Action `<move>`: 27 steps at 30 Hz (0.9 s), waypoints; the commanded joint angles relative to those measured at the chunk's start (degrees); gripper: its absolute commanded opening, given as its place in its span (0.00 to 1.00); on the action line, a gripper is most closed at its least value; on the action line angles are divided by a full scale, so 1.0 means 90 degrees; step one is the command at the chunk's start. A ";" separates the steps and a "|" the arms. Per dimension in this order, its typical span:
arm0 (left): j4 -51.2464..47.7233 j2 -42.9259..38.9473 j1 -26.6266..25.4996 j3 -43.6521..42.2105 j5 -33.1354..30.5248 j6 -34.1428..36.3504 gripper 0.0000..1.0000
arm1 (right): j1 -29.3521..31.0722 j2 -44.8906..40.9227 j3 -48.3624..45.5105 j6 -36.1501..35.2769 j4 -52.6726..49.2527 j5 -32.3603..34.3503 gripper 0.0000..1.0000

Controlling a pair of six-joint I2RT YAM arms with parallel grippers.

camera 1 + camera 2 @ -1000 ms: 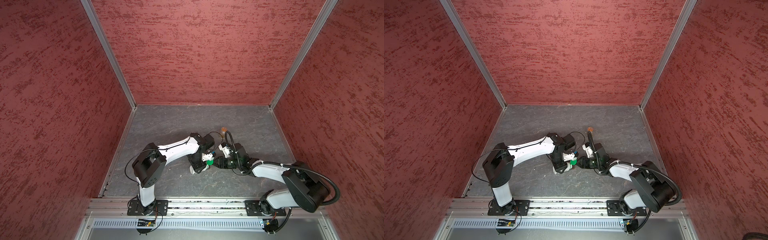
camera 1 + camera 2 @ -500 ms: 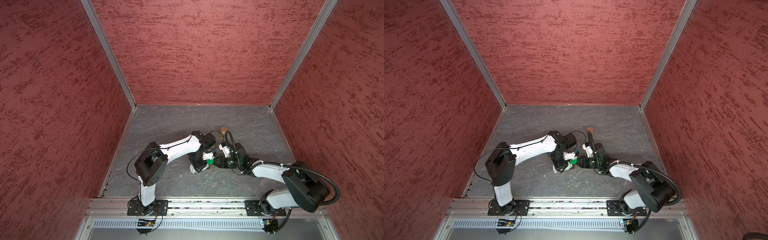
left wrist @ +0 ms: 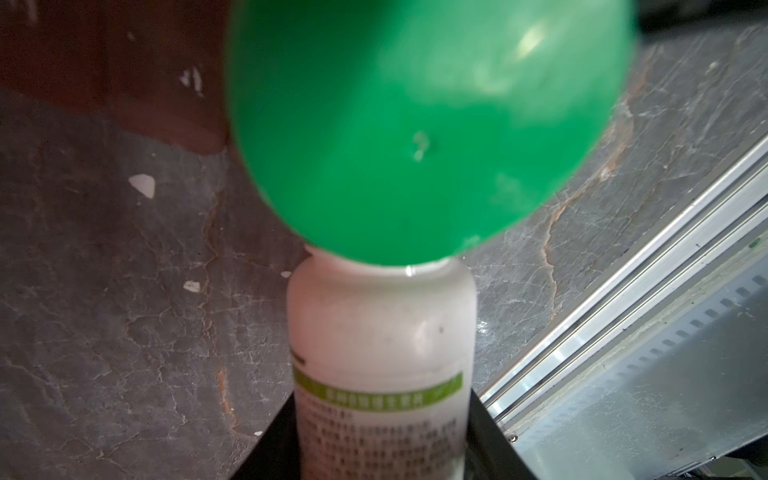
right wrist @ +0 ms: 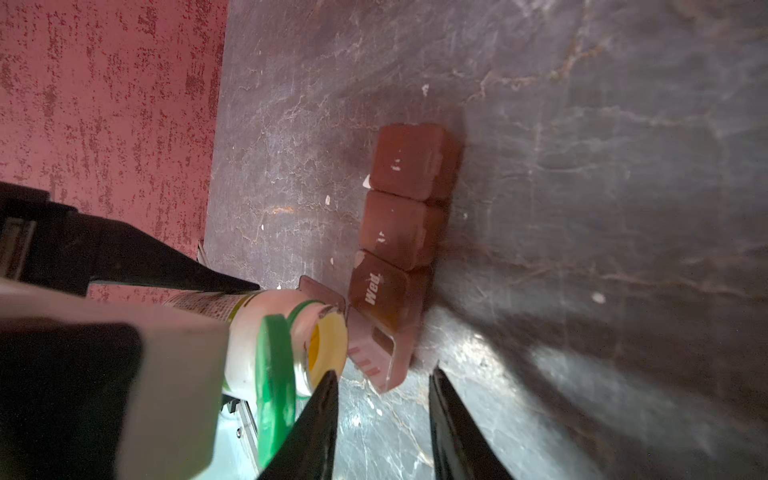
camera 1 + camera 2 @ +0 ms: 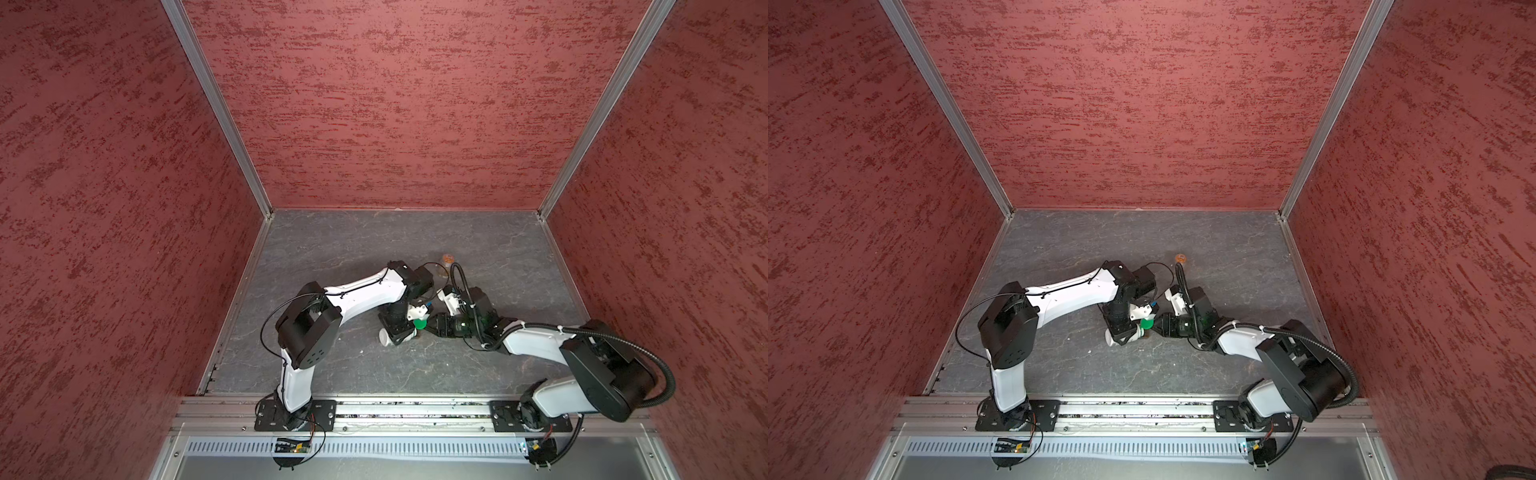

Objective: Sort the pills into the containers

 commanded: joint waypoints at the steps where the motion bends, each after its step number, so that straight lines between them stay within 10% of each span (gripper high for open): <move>1: -0.0158 0.0155 -0.0050 0.0197 -0.0024 0.0107 0.00 | 0.0025 0.0038 -0.0057 0.0067 0.0402 -0.0006 0.38; 27: -0.0844 0.0692 -0.0154 0.0903 -0.0186 0.0198 0.00 | 0.0029 0.0038 -0.0077 -0.0067 0.0275 0.0290 0.37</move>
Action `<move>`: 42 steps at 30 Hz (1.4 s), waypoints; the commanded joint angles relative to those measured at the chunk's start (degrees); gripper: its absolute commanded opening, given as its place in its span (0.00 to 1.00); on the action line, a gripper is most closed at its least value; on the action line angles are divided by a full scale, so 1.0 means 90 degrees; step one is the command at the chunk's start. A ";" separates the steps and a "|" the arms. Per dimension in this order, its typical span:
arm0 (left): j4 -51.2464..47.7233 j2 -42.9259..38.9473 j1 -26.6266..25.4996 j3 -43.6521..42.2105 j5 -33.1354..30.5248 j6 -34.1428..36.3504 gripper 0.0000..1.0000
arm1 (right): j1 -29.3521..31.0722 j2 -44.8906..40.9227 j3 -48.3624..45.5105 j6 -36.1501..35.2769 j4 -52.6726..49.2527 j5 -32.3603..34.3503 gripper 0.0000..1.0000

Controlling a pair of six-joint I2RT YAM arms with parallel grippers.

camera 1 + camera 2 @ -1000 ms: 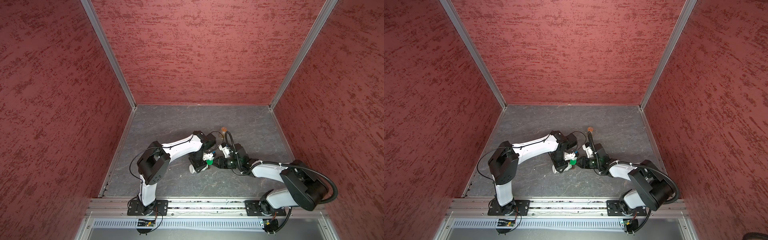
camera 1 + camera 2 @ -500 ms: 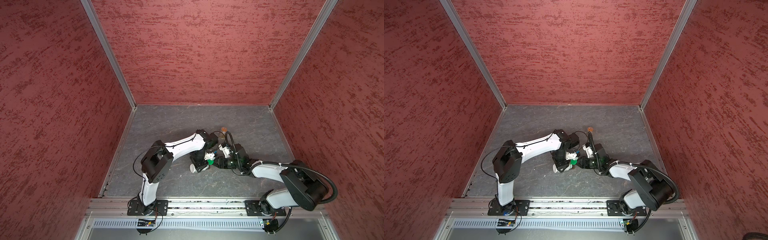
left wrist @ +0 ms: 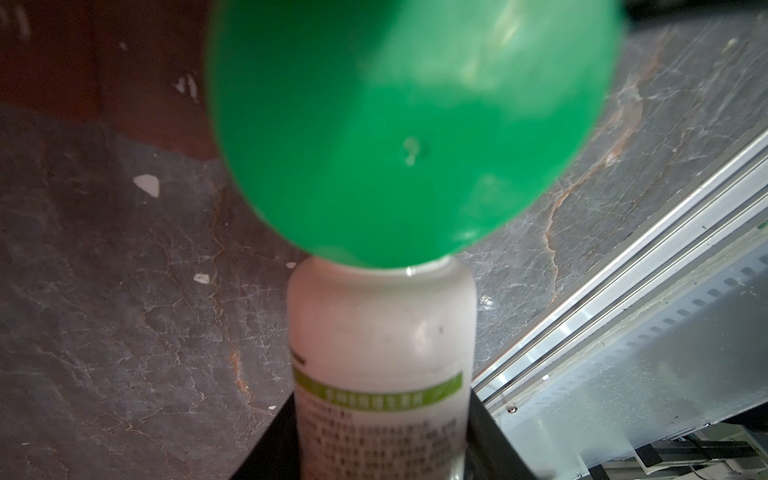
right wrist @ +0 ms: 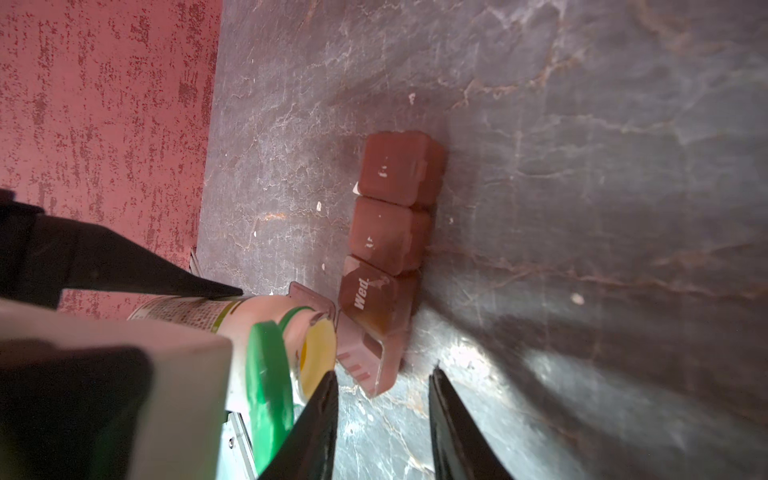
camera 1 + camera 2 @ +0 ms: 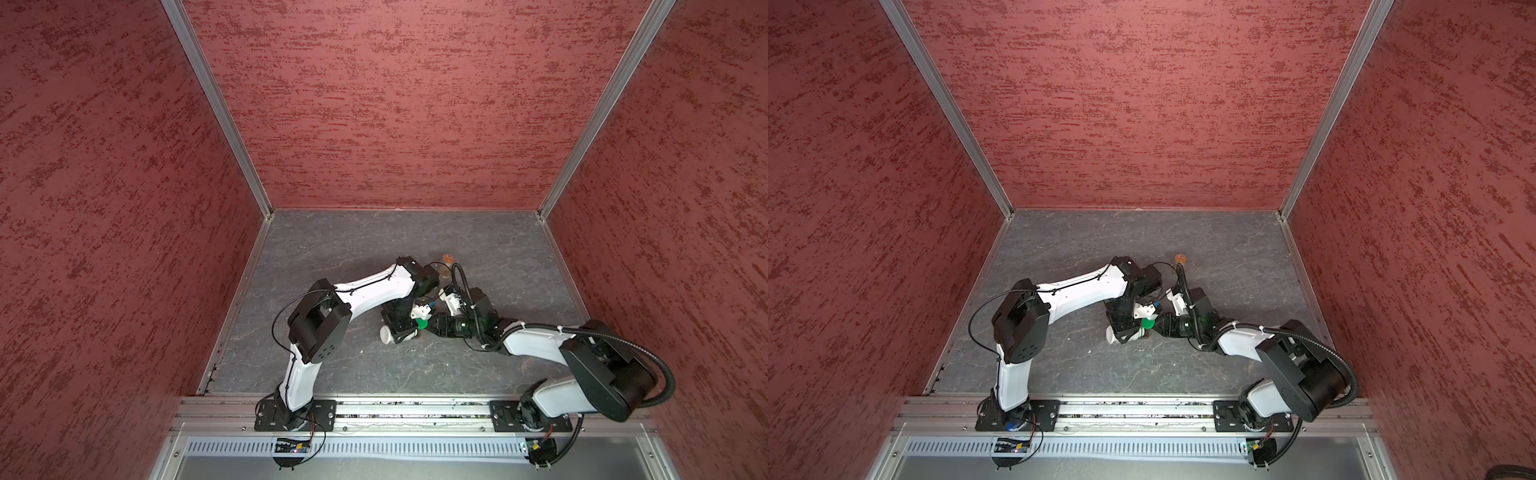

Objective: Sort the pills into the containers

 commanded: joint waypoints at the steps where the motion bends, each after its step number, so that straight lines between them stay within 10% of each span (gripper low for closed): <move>1: -0.0085 0.0185 -0.0077 0.0144 -0.0023 0.0093 0.00 | 0.0035 0.0038 -0.0020 -0.0078 0.0221 0.0112 0.38; 42: -0.0727 0.0855 -0.0244 0.1068 -0.0247 0.0074 0.00 | -0.0008 0.0243 -0.0021 -0.0141 0.0393 0.0139 0.37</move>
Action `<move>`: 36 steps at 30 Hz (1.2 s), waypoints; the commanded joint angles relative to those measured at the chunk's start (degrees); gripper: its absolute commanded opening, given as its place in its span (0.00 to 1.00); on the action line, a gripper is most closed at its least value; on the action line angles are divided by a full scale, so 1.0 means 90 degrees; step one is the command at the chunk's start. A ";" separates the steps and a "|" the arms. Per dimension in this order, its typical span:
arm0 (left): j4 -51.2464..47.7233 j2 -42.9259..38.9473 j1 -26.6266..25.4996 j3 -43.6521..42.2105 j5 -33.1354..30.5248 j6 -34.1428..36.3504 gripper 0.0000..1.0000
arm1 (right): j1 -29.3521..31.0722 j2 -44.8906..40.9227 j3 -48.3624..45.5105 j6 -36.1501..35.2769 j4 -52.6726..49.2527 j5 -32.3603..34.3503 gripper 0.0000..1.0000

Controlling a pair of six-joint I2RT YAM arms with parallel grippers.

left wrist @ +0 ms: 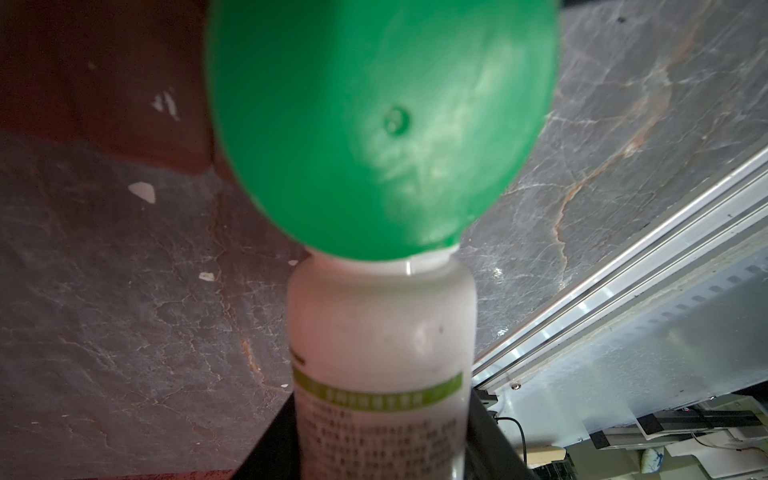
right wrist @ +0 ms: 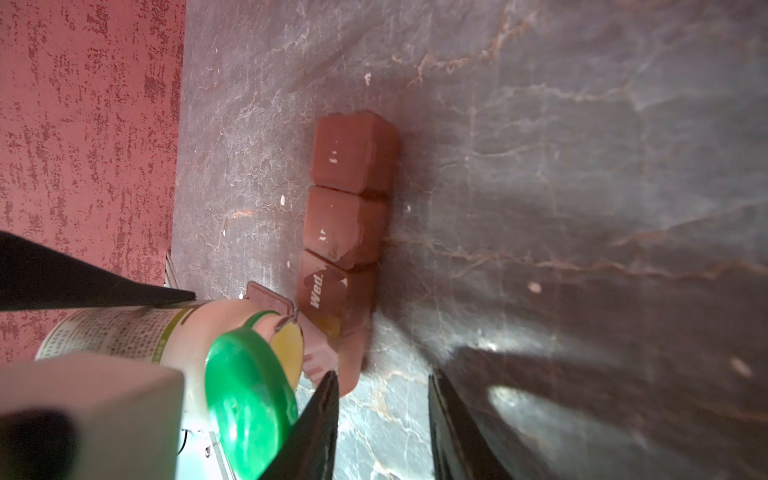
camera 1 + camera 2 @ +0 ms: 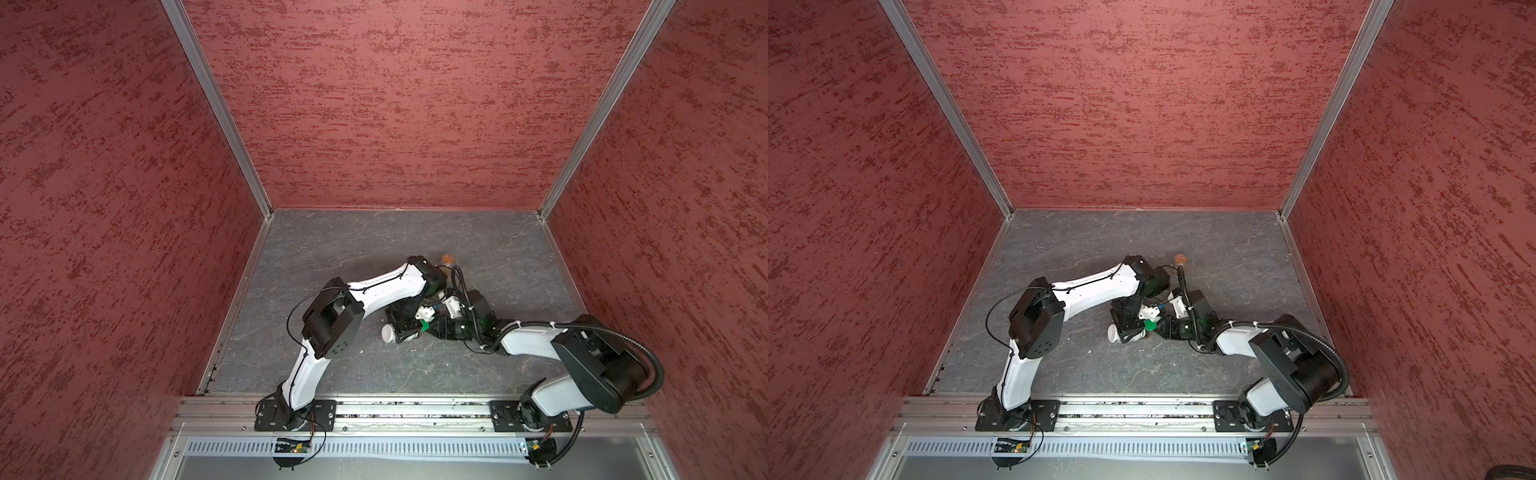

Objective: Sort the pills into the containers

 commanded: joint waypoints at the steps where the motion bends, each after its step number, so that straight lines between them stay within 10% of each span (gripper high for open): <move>1: -0.0007 0.0160 -0.0067 0.0207 0.0006 0.0064 0.00 | -0.0005 -0.0068 0.0062 -0.0074 0.0298 -0.0024 0.37; 36: -0.0263 0.0361 -0.0211 0.0631 -0.0402 0.0016 0.00 | -0.0065 0.0113 0.0157 -0.0152 0.0254 -0.0089 0.37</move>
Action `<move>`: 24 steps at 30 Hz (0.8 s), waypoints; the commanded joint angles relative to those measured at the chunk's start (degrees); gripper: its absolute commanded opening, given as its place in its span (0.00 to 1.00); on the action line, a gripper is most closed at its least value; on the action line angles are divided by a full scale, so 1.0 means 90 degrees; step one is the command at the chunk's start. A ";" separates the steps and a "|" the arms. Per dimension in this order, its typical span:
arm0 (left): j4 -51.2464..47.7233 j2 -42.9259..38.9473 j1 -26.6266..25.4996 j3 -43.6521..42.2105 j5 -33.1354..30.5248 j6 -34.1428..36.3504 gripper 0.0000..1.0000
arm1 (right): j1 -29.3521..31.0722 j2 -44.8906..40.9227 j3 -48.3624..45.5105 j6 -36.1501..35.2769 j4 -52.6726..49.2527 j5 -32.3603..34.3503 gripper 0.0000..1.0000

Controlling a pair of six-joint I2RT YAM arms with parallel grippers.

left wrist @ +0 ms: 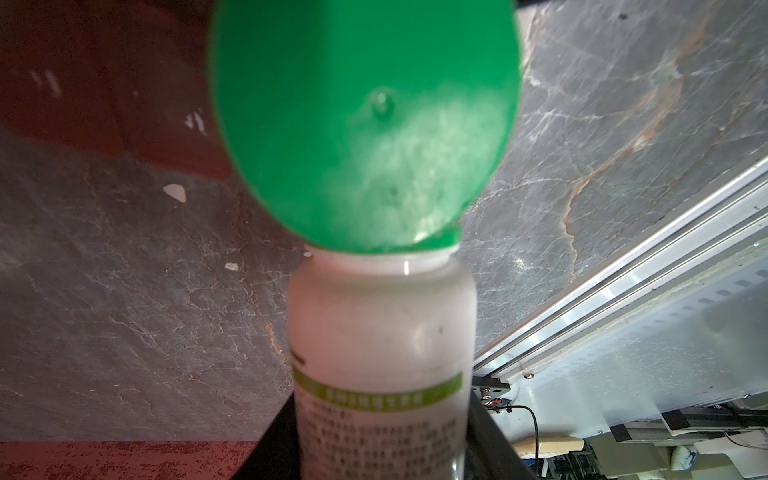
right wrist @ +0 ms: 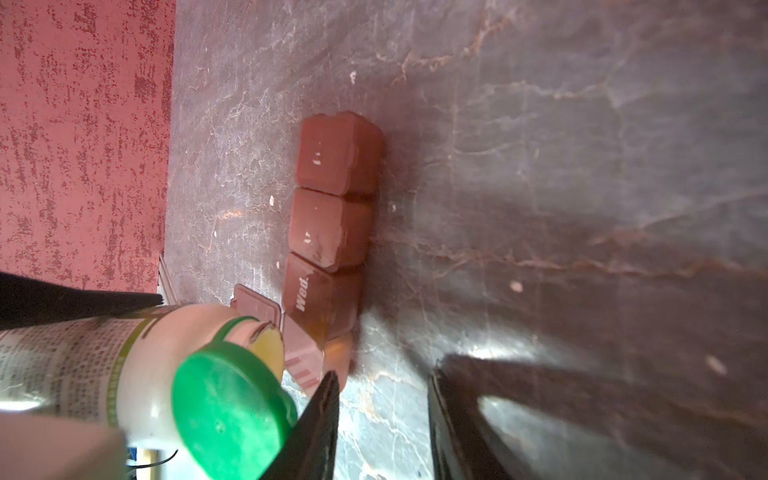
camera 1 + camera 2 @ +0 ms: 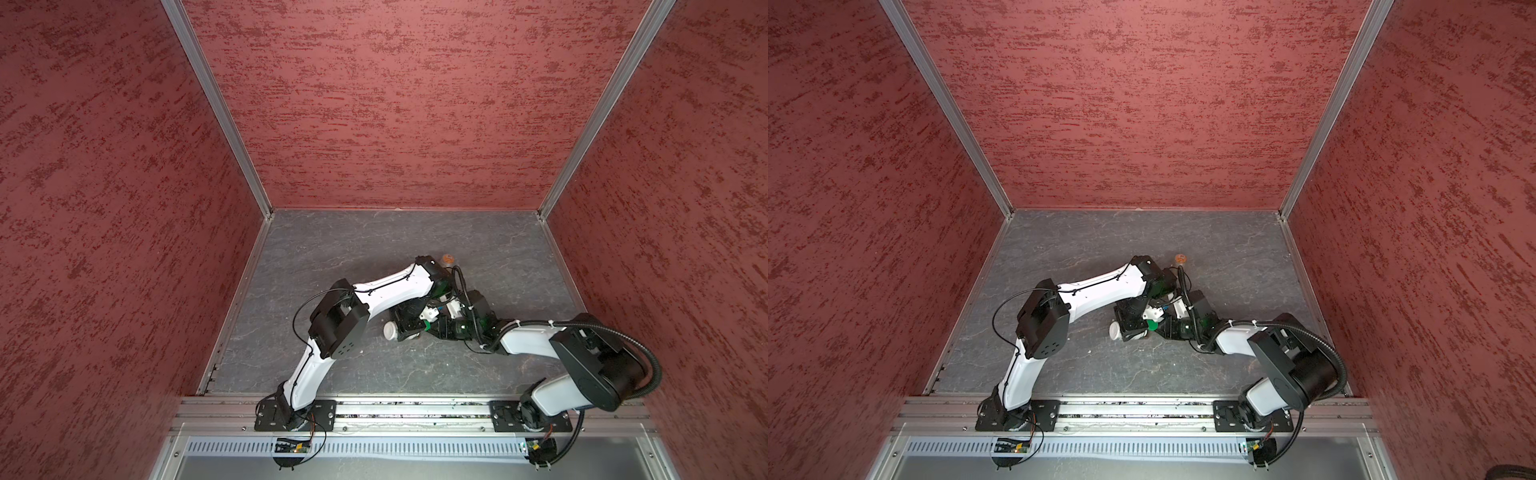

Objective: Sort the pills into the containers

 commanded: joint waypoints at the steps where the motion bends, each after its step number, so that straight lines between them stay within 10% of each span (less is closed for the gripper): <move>1: 0.0174 0.0091 -0.0001 0.0067 -0.0010 0.0023 0.00 | -0.0011 0.0028 0.0165 -0.0097 0.0266 -0.0097 0.37; 24: 0.0902 -0.0671 0.0105 -0.0745 0.0112 0.0009 0.00 | -0.0011 -0.0288 0.0350 -0.0150 -0.0388 -0.0109 0.38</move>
